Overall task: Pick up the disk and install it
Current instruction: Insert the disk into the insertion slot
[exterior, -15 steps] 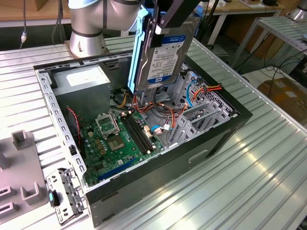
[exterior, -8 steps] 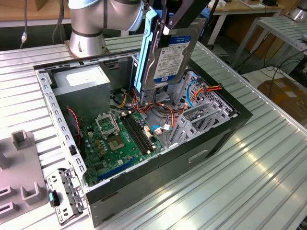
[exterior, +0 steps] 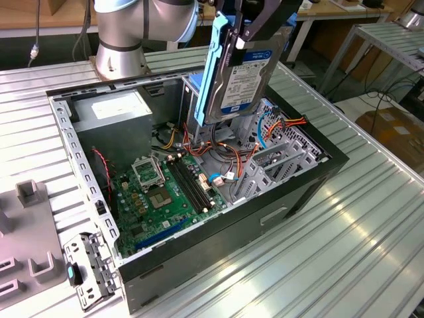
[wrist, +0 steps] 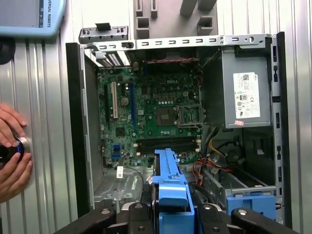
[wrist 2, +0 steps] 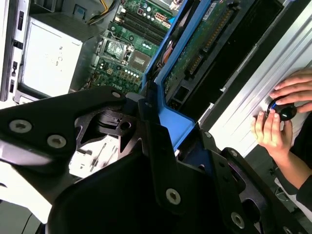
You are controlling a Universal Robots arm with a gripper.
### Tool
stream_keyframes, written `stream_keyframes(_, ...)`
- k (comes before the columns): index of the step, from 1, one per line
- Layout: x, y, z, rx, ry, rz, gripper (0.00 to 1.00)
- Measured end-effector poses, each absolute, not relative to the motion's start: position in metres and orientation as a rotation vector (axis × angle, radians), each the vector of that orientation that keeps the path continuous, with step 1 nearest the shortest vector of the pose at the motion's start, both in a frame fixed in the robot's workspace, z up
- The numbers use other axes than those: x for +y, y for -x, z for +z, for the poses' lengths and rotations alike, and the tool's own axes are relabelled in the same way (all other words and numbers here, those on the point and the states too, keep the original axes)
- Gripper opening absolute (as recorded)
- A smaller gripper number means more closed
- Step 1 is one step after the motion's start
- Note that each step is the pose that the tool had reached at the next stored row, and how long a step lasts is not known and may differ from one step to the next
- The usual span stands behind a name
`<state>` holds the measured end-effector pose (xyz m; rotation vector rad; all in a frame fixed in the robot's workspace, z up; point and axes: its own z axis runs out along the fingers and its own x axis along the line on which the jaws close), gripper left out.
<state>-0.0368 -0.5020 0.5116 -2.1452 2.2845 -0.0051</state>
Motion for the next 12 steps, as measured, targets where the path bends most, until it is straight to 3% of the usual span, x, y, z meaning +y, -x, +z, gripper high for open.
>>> stream_keyframes(12,-0.5046,0.0342,0.5109,2.285,2.145,-0.005,0.37)
